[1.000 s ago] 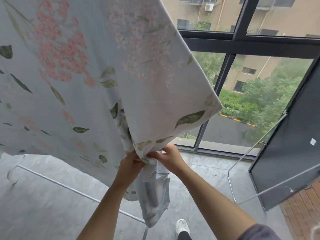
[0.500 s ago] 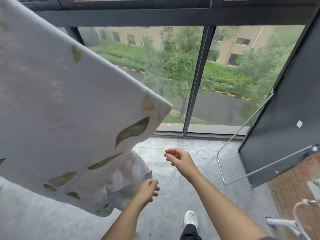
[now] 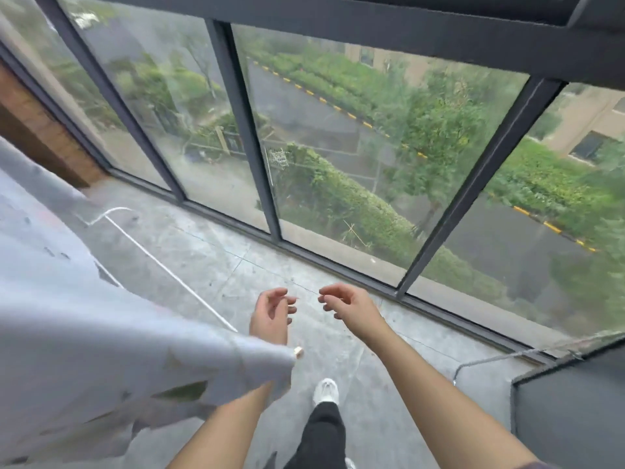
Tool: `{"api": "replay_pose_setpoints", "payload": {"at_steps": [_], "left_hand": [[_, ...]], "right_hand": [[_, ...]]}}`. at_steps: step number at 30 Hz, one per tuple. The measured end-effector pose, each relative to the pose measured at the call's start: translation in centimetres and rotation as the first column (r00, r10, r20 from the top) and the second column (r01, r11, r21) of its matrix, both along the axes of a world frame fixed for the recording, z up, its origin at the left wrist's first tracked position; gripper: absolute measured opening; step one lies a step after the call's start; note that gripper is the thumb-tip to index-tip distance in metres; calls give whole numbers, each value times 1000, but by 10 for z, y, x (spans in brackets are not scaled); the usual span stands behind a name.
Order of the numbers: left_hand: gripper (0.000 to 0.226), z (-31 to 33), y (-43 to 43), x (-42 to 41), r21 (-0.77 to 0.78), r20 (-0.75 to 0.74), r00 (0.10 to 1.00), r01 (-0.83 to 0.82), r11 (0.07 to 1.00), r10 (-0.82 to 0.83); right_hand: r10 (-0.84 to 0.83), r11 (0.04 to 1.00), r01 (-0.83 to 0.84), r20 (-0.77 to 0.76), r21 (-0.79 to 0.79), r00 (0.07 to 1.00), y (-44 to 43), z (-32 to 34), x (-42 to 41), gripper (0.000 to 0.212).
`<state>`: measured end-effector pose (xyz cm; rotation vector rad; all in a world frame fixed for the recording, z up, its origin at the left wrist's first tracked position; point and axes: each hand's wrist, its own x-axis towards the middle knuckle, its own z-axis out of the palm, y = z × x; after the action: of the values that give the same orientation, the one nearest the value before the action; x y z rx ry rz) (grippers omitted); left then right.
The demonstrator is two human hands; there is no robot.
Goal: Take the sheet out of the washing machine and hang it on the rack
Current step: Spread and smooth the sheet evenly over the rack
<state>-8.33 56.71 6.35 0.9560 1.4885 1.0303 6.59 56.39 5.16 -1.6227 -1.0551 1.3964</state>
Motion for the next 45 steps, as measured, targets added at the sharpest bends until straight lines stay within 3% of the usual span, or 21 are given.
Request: {"api": "replay_pose_setpoints", "payload": {"at_steps": [6, 11, 14, 19, 24, 28, 30, 38, 45], "left_hand": [[25, -18, 53, -18, 26, -78, 971, -225, 974, 226], [24, -20, 83, -29, -5, -105, 879, -468, 884, 465], [26, -18, 90, -43, -5, -139, 788, -606, 795, 600], [26, -27, 104, -61, 24, -153, 584, -804, 594, 797], [32, -42, 107, -47, 13, -138, 370, -927, 375, 919], [30, -63, 116, -40, -57, -151, 287, -958, 282, 946], [23, -76, 122, -43, -113, -169, 295, -954, 279, 941], [40, -161, 164, -95, -400, -329, 328, -898, 184, 886], [46, -232, 211, -134, -633, -361, 467, -759, 156, 807]], "right_hand": [[353, 935, -353, 48, -6, 934, 108, -6, -28, 13], [549, 836, -547, 28, -46, 836, 167, -6, -49, 14], [666, 743, -664, -3, -84, 746, 190, -4, -66, 14], [855, 507, -851, -47, -139, 517, 235, -3, -89, 13], [927, 351, -916, -65, -195, 369, 278, -9, -98, 16], [955, 254, -935, -90, -247, 283, 303, -27, -118, 19], [957, 233, -933, -109, -274, 270, 310, -39, -132, 20], [938, 218, -867, -148, -448, 312, 339, -116, -206, 21], [915, 200, -809, -190, -553, 355, 383, -194, -269, 21]]}}
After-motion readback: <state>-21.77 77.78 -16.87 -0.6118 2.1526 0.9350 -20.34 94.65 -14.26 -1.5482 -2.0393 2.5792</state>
